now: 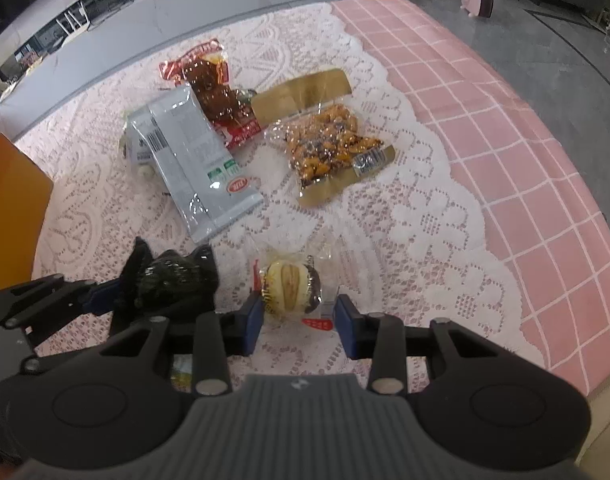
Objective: Organize snacks
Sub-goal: 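Grasp the dark green seaweed pack with the left tool while the right tool grasps the wrapped round cake, then carry the seaweed pack with the left tool while the right tool carries the cake over the box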
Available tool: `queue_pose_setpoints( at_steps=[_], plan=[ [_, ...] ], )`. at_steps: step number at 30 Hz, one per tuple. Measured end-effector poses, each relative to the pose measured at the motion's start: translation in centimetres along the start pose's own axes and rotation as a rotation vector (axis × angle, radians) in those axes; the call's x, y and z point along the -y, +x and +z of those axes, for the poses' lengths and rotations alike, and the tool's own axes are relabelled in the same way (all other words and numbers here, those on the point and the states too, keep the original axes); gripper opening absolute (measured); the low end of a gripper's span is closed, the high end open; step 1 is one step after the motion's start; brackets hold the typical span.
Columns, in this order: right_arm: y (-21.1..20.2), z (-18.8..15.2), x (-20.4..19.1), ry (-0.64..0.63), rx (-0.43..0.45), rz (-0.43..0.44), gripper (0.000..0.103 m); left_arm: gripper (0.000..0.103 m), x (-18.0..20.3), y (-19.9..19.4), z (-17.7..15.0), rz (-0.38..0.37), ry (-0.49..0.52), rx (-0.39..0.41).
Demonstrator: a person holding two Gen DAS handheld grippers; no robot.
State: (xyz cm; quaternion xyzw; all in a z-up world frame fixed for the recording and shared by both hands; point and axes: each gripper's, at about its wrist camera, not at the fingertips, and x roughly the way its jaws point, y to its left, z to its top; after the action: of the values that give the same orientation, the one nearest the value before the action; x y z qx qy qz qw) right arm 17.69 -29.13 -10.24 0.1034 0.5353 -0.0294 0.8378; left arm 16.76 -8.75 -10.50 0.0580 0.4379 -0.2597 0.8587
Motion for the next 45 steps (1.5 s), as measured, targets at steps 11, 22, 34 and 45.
queue_pose_setpoints(
  at_steps=[11, 22, 34, 45],
  plan=[
    [-1.3, -0.6, -0.1, -0.027, 0.079, 0.027, 0.037, 0.045, -1.6, -4.5, 0.7, 0.060, -0.100, 0.079],
    [-3.9, -1.5, -0.6, -0.068, 0.237, 0.032, 0.037, 0.045, -1.9, -10.3, 0.6, 0.109, -0.152, 0.166],
    [-8.9, -2.7, -4.4, -0.103, 0.368, 0.055, 0.037, 0.045, -4.3, -17.6, 0.2, 0.237, -0.203, 0.235],
    [-12.5, -2.4, -14.2, -0.274, 0.429, 0.258, 0.037, 0.045, -10.5, -23.2, -1.1, 0.370, -0.271, 0.280]
  ],
)
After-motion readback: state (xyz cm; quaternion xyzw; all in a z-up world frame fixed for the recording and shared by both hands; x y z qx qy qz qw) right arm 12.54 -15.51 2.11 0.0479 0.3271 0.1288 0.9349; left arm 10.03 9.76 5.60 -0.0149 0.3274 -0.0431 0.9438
